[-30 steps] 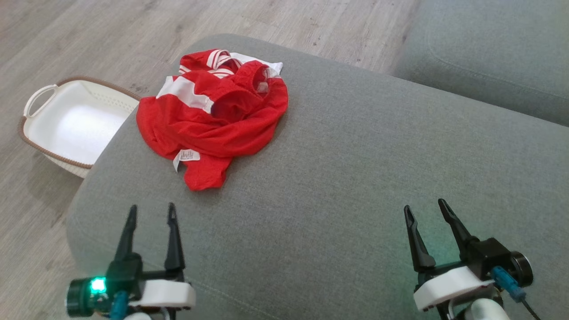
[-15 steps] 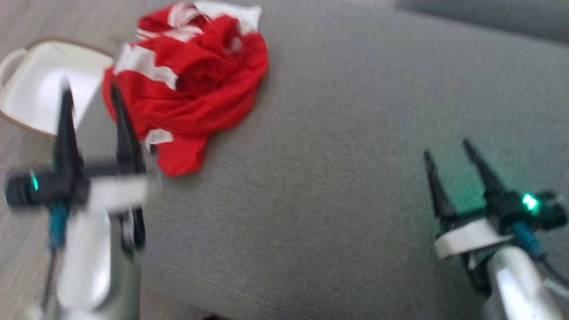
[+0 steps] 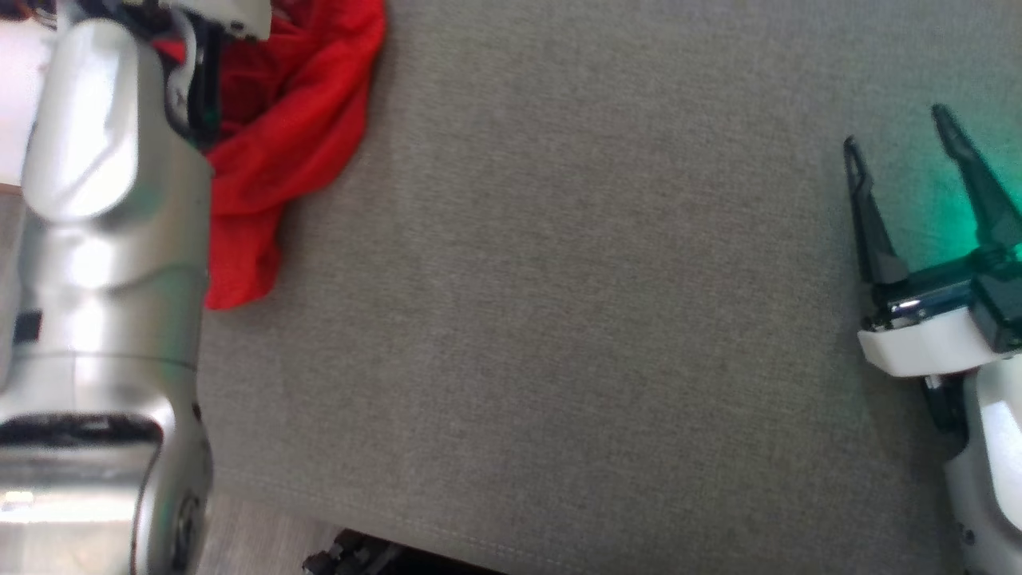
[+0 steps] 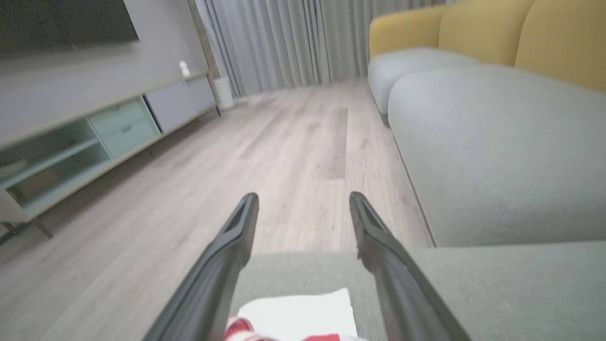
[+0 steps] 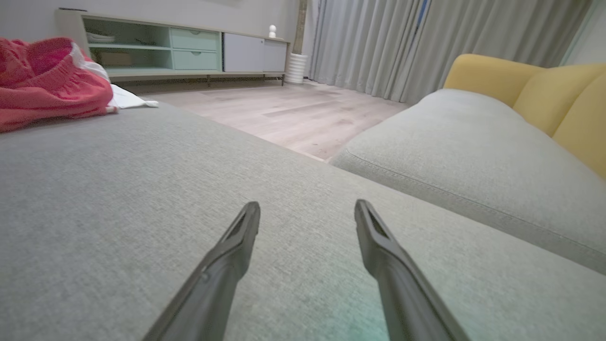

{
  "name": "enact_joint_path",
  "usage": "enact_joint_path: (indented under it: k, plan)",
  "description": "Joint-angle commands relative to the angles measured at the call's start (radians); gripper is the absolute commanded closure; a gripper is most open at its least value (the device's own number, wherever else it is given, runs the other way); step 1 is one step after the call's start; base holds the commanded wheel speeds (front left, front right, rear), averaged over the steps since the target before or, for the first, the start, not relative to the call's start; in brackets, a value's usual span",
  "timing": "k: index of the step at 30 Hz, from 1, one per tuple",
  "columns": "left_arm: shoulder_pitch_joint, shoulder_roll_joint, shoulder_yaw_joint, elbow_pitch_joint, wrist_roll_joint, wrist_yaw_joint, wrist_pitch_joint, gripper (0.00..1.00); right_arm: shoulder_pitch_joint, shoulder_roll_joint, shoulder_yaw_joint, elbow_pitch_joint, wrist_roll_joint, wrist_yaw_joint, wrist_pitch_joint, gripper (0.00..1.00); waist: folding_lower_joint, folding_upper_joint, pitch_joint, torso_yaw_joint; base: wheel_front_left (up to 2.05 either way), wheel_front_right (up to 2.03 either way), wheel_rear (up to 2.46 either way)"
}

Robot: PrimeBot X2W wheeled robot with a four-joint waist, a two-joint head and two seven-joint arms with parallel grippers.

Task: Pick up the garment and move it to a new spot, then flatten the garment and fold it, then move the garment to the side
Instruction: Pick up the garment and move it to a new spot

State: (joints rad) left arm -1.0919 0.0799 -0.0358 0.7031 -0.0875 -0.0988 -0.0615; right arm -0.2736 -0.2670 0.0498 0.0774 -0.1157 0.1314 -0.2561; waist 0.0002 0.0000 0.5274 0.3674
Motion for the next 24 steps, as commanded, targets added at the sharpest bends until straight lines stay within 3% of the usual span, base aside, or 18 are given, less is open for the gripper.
enact_joint_path:
  k: [1,7,10,11,12,19,24]
  plan:
    - [-0.032,0.065,0.003,0.041,-0.011,-0.011,0.046,0.0,0.01,-0.015,0.008,-0.031,-0.006,-0.001,-0.006,0.0,-0.0002,0.0,0.039,-0.026,0.0,0.0,0.0]
    - [-0.079,0.074,-0.082,0.263,-0.034,-0.03,0.168,0.0,0.013,-0.02,-0.008,-0.049,0.002,-0.001,-0.006,0.0,-0.0002,0.0,0.07,-0.039,0.0,0.0,0.0]
    - [-0.08,0.08,-0.093,0.337,-0.058,-0.031,0.17,0.0,0.005,-0.007,-0.01,-0.044,0.021,-0.001,-0.006,0.0,-0.0002,0.0,0.078,-0.047,0.0,0.0,0.0]
    - [-0.081,0.085,-0.097,0.351,-0.061,-0.031,0.154,0.36,0.001,-0.005,-0.009,-0.042,0.023,-0.001,-0.006,0.0,-0.0002,0.0,0.08,-0.049,0.0,0.0,0.0]
    - [-0.083,0.092,-0.104,0.361,-0.059,-0.031,0.13,1.0,-0.003,-0.002,-0.009,-0.04,0.025,-0.001,-0.006,0.0,-0.0002,0.0,0.08,-0.052,0.0,0.0,0.0]
    - [-0.133,0.106,-0.168,0.371,-0.076,-0.032,-0.024,1.0,-0.005,0.031,-0.008,-0.01,0.034,-0.001,-0.006,0.0,-0.0002,0.0,0.008,-0.07,0.0,0.0,0.0]
    - [-0.178,0.126,-0.245,0.332,-0.086,-0.032,-0.072,1.0,0.007,0.07,-0.006,0.005,0.046,-0.001,-0.006,0.0,-0.0002,0.0,-0.079,-0.092,0.0,0.0,0.0]
